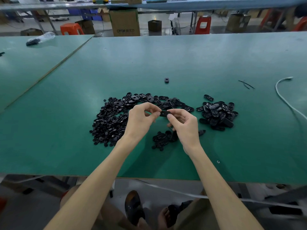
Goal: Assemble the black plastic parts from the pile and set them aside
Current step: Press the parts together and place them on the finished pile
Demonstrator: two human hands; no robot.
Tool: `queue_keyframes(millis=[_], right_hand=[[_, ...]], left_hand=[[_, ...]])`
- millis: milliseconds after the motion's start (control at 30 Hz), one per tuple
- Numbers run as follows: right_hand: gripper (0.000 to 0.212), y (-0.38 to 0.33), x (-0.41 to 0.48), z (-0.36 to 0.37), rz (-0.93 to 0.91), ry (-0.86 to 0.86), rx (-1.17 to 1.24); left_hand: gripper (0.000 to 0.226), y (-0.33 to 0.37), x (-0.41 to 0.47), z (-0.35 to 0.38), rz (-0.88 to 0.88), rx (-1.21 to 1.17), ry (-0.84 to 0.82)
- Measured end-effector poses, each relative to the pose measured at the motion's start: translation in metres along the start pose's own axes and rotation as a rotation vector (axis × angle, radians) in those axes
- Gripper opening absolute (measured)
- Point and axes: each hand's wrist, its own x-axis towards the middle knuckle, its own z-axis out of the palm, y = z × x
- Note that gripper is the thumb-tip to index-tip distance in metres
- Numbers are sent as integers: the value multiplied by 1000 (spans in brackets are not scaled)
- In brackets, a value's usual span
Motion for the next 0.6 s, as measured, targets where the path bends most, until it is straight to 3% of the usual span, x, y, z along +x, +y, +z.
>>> queue_keyframes(millis=[600], right_hand=[[15,-2,-1,0,-13,-21,28]], left_hand=[[21,-1,0,10,-66,-76,-23]])
